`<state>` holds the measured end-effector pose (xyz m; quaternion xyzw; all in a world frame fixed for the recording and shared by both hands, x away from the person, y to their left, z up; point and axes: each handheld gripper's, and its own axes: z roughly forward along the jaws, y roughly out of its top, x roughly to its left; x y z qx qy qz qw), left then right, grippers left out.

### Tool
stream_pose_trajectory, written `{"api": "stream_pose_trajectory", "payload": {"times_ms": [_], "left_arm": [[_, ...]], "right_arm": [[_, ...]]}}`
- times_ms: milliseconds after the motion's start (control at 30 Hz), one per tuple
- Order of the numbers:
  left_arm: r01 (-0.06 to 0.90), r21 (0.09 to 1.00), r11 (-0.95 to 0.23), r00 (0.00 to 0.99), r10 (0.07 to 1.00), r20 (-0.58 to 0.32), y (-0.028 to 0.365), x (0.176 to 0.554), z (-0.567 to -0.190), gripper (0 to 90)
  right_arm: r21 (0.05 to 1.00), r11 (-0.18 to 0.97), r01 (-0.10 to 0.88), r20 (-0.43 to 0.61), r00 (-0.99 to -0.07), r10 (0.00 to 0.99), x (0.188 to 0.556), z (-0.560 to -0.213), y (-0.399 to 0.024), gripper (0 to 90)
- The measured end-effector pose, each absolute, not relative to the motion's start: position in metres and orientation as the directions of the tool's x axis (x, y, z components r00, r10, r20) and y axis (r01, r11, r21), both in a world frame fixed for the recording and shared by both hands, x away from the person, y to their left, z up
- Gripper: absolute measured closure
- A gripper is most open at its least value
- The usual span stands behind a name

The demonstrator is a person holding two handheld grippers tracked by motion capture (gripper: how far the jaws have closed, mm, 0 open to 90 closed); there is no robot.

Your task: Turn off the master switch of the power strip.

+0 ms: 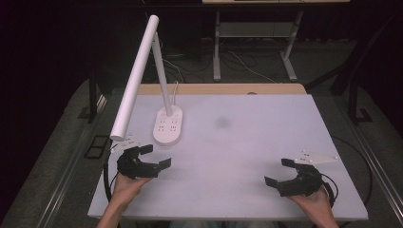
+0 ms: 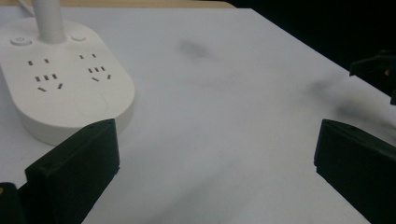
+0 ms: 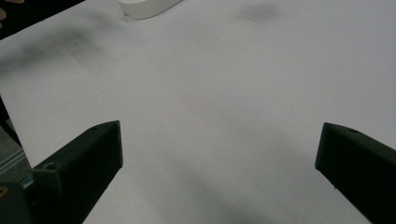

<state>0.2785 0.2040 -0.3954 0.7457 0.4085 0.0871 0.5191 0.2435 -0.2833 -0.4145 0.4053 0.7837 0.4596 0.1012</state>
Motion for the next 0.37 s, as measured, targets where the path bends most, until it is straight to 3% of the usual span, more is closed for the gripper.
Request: {"api": "stream_pose_trajectory", "payload": {"times_ms": [367], "left_arm": [[0.526,0.833,-0.173,0.681,0.672,-0.291,0.192,0.268,-0.415,0.0]], "right_arm": [[0.801,0.247,0.546,0.218,-0.649,0.729,0.243,-0.414,-0.285,0.0]]}}
